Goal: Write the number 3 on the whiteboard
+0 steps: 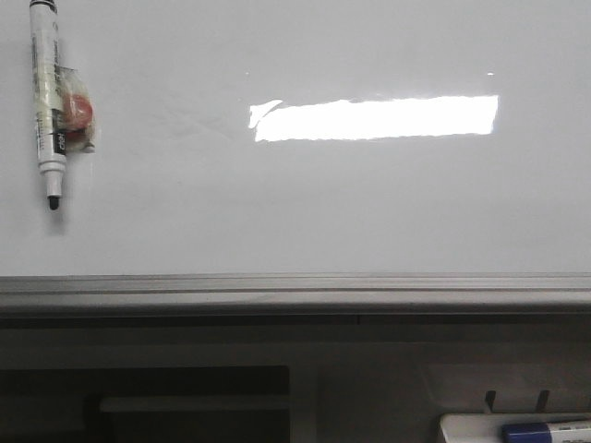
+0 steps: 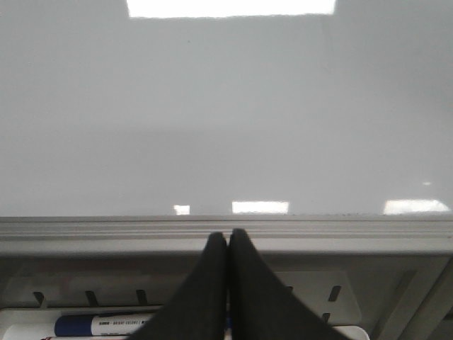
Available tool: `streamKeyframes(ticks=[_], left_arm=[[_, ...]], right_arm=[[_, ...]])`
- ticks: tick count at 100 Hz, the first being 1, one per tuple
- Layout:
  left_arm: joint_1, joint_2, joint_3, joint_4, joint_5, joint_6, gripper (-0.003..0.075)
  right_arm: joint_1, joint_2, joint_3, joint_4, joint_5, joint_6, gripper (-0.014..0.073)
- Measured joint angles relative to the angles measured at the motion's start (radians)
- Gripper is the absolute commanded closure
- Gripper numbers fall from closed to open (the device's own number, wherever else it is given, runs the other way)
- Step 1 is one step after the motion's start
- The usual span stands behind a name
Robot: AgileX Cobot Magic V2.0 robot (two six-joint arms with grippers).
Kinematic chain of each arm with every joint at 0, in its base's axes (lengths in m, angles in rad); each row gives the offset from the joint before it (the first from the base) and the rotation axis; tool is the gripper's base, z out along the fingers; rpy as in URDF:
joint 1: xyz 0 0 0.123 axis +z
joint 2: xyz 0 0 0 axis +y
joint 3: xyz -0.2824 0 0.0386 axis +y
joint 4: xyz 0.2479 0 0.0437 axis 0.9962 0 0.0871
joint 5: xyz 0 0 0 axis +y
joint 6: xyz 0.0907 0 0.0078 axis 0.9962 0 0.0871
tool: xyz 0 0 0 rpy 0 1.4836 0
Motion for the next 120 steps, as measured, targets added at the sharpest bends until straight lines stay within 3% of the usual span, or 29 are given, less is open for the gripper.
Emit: streamKeyframes(ticks=[96,120], left_arm=[[0.0,0.0,0.001,0.034,-0.002,0.0,0.0741],[-0.012,0.0,0.001,0.069,-0.004,0.0,0.0741]], right_arm=[[0.0,0.0,0.0,0.0,0.0,0.0,0.0635],[0.0,0.0,0.0,0.0,-0.121,0.0,0.0635]])
